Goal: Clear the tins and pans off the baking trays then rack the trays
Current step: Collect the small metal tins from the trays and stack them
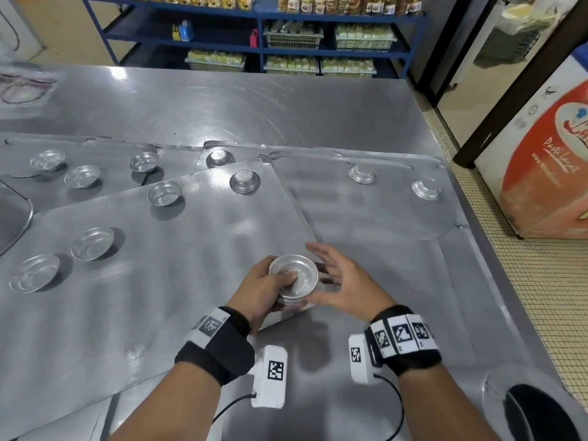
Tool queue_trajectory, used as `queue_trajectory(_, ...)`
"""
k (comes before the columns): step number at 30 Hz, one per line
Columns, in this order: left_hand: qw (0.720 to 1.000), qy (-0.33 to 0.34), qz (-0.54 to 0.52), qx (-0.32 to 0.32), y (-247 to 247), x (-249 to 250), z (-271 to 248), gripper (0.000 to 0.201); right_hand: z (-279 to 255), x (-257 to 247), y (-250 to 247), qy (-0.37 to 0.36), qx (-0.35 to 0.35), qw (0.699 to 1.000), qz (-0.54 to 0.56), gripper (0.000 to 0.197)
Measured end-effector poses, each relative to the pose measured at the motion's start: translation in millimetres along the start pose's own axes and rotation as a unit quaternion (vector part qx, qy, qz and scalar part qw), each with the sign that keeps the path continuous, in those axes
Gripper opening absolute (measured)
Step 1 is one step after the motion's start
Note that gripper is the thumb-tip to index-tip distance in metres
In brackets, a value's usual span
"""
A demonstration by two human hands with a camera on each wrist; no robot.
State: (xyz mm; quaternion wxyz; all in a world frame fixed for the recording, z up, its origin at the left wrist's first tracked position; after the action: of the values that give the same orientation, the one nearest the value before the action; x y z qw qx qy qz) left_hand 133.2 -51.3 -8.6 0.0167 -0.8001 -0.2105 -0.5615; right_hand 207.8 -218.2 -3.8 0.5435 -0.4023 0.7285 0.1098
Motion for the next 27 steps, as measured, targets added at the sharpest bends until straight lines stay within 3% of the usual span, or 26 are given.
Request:
queue_trajectory(3,1.000,0.001,-0.006,0.007,0,3,5,0.022,25,4,-31,0.044,0.032,0.999,-0.001,0.070)
queue_trajectory(7,1.000,0.001,-0.002,0.008,2,2,14,0.023,71,9,-72,0.064,0.147,0.982,-0.102,0.050)
queue_trajectory(10,1.000,0.002,-0.004,0.011,3,1,23,0.024,111,14,-100,0.077,0.204,0.961,-0.171,0.044)
queue_trajectory(15,1.000,-0.007,-0.006,0.020,5,-1,37,0.022,172,15,-149,0.102,0.296,0.901,-0.301,0.049)
queue_trajectory(20,1.000,-0.003,-0.017,0.025,4,-2,47,0.020,216,6,-176,0.142,0.322,0.855,-0.380,0.042)
queue_trajectory(25,0.999,-0.001,-0.025,0.029,-1,-2,52,0.023,247,9,-188,0.183,0.316,0.856,-0.367,0.037)
queue_trajectory(27,0.999,-0.002,-0.029,0.032,-3,-3,53,0.022,257,11,-190,0.200,0.330,0.856,-0.343,0.045)
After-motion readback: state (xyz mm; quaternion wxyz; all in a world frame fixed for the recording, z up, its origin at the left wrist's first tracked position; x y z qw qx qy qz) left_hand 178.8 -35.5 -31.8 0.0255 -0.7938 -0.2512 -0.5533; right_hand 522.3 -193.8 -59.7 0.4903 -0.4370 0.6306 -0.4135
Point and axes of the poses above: each hand's wrist, its own z-axis towards the middle knuckle, its own y-axis out of the palm, x = y × z, the point moved 2 cm from there along z, towards the middle knuckle, and after that the axes turned 13 degrees about y, right-handed, at the moved point
